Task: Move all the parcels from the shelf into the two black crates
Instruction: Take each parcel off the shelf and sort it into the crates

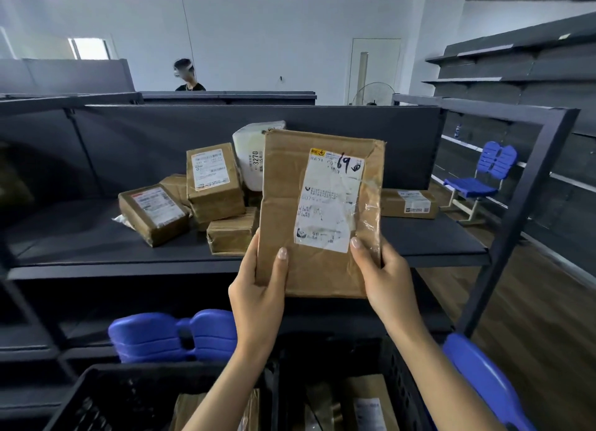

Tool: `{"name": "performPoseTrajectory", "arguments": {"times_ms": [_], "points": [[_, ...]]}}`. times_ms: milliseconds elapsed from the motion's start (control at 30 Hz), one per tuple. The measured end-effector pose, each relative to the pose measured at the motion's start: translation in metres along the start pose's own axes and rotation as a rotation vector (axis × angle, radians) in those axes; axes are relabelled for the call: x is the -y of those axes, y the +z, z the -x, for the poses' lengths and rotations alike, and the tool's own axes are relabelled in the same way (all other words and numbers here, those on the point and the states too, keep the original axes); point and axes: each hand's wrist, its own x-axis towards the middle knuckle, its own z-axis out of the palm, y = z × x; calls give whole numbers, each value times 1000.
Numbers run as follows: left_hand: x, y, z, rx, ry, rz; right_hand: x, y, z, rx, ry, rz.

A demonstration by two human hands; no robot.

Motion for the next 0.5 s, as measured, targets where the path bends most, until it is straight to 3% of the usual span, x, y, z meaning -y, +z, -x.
{"name": "performPoseTrajectory", "arguments": {"times_ms": [500], "points": [[5, -42, 0, -17, -91, -47, -7, 27, 8, 75, 84, -64]]}}
